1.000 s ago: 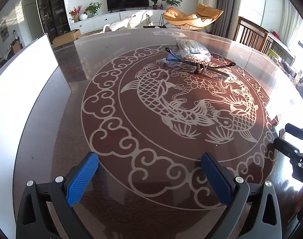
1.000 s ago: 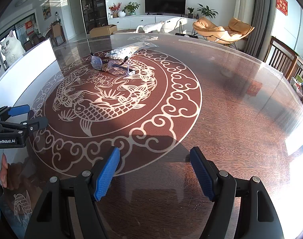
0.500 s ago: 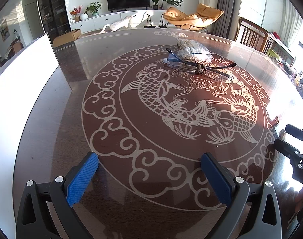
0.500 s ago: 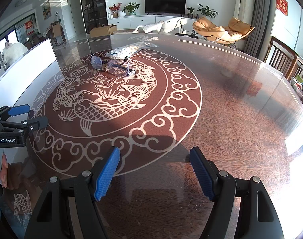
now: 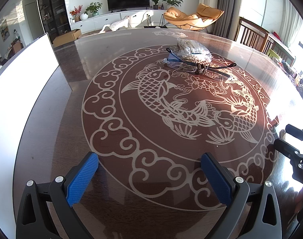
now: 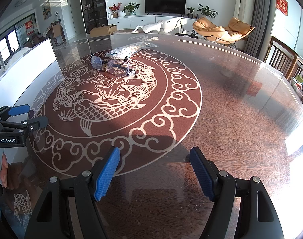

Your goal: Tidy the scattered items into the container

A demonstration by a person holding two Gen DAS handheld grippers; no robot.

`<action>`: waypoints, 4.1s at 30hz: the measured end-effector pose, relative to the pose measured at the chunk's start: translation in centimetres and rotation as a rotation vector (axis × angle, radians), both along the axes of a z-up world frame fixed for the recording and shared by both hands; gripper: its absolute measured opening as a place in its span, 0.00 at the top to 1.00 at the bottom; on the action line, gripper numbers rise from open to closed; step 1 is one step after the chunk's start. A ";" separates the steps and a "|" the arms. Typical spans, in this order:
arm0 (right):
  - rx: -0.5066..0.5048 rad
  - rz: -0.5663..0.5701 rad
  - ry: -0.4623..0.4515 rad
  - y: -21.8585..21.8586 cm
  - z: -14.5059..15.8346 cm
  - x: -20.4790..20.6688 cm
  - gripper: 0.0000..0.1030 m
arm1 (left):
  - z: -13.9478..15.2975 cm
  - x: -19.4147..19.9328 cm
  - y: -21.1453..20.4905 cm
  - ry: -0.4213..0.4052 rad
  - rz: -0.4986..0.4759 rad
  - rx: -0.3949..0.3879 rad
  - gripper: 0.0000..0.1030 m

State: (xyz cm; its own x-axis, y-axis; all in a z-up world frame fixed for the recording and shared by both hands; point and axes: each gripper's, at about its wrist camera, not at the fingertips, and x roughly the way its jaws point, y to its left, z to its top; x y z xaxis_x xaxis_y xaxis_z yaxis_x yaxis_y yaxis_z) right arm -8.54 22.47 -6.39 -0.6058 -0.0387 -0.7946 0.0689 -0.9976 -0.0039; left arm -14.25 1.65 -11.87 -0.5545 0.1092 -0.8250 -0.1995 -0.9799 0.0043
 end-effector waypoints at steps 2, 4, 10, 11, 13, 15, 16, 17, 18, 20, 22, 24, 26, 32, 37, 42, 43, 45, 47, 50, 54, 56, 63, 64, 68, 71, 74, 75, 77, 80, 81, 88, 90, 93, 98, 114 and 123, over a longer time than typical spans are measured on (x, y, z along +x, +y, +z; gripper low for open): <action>0.000 0.000 0.000 0.0 0.0 0.0 0.29 | 0.0 0.0 0.0 0.000 0.000 0.000 0.00; -0.006 0.000 -0.001 0.1 0.0 -0.3 0.28 | 0.0 0.0 0.0 0.000 0.000 0.000 0.00; -0.057 -0.122 -0.015 3.8 0.9 -8.4 0.29 | 0.0 0.0 0.0 0.000 0.000 0.000 0.00; -0.082 -0.156 -0.018 4.6 0.9 -10.1 0.29 | 0.0 0.0 0.0 0.000 0.000 0.000 0.00; -0.126 -0.186 -0.032 5.4 0.6 -13.4 0.29 | 0.0 0.0 0.0 0.000 0.000 0.000 0.00; -0.100 -0.168 -0.045 4.5 0.2 -16.1 0.28 | 0.0 0.0 0.0 0.000 0.000 0.000 0.00; -0.068 -0.150 -0.046 3.7 0.1 -17.0 0.28 | 0.0 0.0 0.0 0.000 0.000 0.000 0.00; -0.046 -0.124 -0.046 2.8 0.1 -17.7 0.28 | 0.0 0.0 0.0 0.000 0.000 0.000 0.00; -0.040 -0.089 -0.045 1.8 0.1 -18.2 0.28 | 0.0 0.0 0.0 0.000 0.000 0.000 0.00; -0.059 0.019 -0.048 -0.8 0.1 -18.8 0.28 | 0.0 0.0 0.0 0.000 0.000 0.000 0.00; -0.119 0.162 -0.060 -3.4 0.2 -18.4 0.28 | 0.0 0.0 0.0 0.000 0.001 0.000 0.00; -0.185 0.299 -0.078 -5.8 0.3 -17.1 0.29 | 0.0 0.0 0.0 0.000 0.001 0.000 0.00; -0.186 0.342 -0.072 -7.1 0.4 -15.3 0.29 | 0.0 0.0 0.0 0.000 0.001 0.000 0.00; -0.177 0.263 -0.088 -5.2 0.5 -9.1 0.29 | 0.0 0.0 0.0 0.000 0.001 0.000 0.00; -0.065 0.201 -0.075 -3.1 0.5 -3.4 0.29 | 0.0 -0.1 0.0 0.000 0.001 0.000 0.00; -0.013 0.155 -0.053 -2.0 -0.2 -0.3 0.29 | 0.0 -0.1 0.0 0.000 0.001 0.000 0.00; 0.000 0.151 -0.039 -2.0 -0.2 0.1 0.29 | 0.0 0.0 0.0 0.000 0.002 0.000 0.00; -0.006 0.139 -0.011 -1.9 -0.4 0.7 0.28 | 0.0 0.0 0.0 0.000 0.002 0.000 0.00; -0.006 0.130 -0.001 -1.8 -0.4 1.1 0.29 | 0.0 0.0 -0.1 0.000 0.002 0.000 0.00; -0.006 0.130 -0.002 -2.0 -0.3 0.5 0.28 | 0.0 0.0 -0.1 0.001 0.003 0.000 0.00; -0.004 0.130 -0.002 -2.0 -0.3 0.3 0.28 | 0.2 0.7 -0.2 -0.002 -0.018 0.003 0.00; -0.003 0.130 -0.002 -2.0 -0.3 0.3 0.28 | 0.2 1.3 0.0 -0.011 -0.040 0.000 0.00; -0.004 0.130 -0.002 -2.0 -0.3 0.3 0.28 | 4.3 1.4 -0.4 0.015 -0.037 0.242 0.00; -0.004 0.130 -0.001 -2.0 -0.3 0.3 0.28 | 5.2 0.7 -0.2 0.030 -0.032 0.258 0.00; -0.004 0.130 -0.001 -2.0 -0.4 0.3 0.28 | 5.5 -5.2 2.3 -0.039 -0.016 0.230 0.00; -0.004 0.130 -0.001 -2.0 -0.3 0.3 0.28 | 3.3 -9.4 3.7 -0.103 0.030 0.133 0.00; -0.004 0.130 -0.001 -2.0 -0.3 0.3 0.28 | 1.1 -12.0 4.3 -0.146 0.066 0.073 0.00; -0.004 0.130 -0.001 -2.0 -0.4 0.3 0.28 | 0.9 -12.4 4.5 -0.130 0.071 0.039 0.00; -0.004 0.130 -0.001 -2.0 -0.3 0.3 0.28 | 0.4 -12.9 5.1 -0.126 0.073 -0.016 0.00; -0.004 0.130 -0.001 -2.0 -0.3 0.4 0.28 | 0.5 -13.1 5.1 -0.123 0.060 -0.020 0.00; -0.004 0.130 -0.001 -2.0 -0.3 0.4 0.28 | 0.7 -13.0 4.7 -0.112 0.065 -0.020 0.04; -0.065 0.140 -0.006 -1.6 -0.1 -0.8 0.27 | 2.4 -11.3 0.6 -0.078 0.047 0.043 0.71; -0.167 0.141 -0.044 -1.2 0.5 -4.2 0.27 | 2.3 -10.4 -0.5 -0.069 0.051 0.049 0.71; -0.307 0.064 -0.011 -0.6 2.2 -10.9 0.27 | 2.2 -8.8 -1.0 -0.044 0.040 0.019 0.72; -0.456 -0.139 -0.055 -1.5 2.1 -21.9 0.27 | 2.0 -7.8 -1.5 -0.022 0.026 -0.013 0.71; -0.135 0.126 -0.053 -4.5 0.4 -14.5 0.60 | 1.9 -5.5 -1.9 -0.002 -0.022 0.070 0.72; -0.079 0.082 0.006 -0.4 0.0 1.7 0.50 | 1.7 0.3 -2.4 0.016 -0.006 0.156 0.69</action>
State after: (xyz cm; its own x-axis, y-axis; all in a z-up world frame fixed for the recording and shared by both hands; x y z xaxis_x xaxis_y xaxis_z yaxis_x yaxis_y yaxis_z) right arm -6.85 22.06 -6.42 -0.6028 -0.1506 -0.7835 0.1508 -0.9858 0.0734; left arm -13.97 -0.76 -10.21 -0.5664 0.2387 -0.7888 -0.2069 -0.9677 -0.1442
